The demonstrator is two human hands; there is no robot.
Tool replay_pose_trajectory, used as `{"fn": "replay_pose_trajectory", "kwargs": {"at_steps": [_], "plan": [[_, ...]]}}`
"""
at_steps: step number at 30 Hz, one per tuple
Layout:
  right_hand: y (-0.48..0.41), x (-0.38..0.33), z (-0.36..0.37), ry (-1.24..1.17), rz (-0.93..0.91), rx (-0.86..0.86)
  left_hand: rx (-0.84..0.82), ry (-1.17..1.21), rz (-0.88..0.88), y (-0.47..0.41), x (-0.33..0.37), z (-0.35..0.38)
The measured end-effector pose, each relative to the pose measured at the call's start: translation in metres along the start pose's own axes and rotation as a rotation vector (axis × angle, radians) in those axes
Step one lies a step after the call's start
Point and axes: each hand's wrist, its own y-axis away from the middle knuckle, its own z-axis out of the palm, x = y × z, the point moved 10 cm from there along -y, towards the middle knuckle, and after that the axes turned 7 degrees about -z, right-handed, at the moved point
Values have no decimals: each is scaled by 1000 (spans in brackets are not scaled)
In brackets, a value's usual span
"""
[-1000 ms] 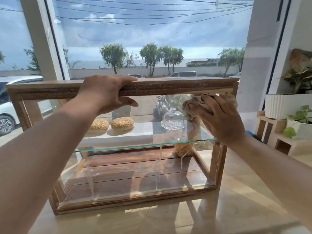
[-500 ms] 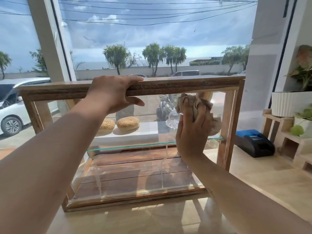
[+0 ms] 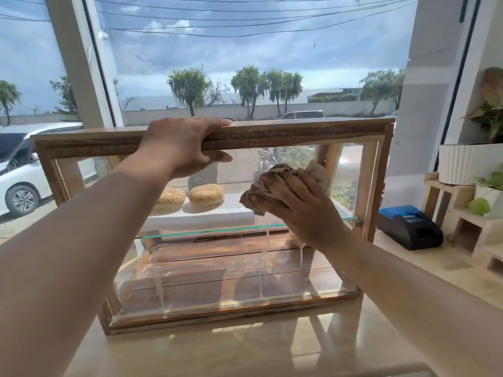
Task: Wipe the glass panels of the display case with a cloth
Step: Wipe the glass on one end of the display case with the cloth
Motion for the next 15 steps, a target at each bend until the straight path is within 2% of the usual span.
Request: {"fn": "replay_pose_trajectory", "kwargs": {"at_steps": [2, 4, 9, 13, 15], "plan": [[11, 16, 0, 58, -80, -26, 2, 2, -8, -1, 0, -1], [24, 39, 0, 105, -55, -52, 3, -5, -12, -2, 1, -1], [65, 89, -5, 100, 334, -63, 8, -4, -12, -1, 3, 0], [76, 75, 1, 24, 692, -64, 6, 15, -20, -1, 4, 2], [73, 62, 4, -17, 774, -42, 9, 21, -18, 0, 7, 4]]}}
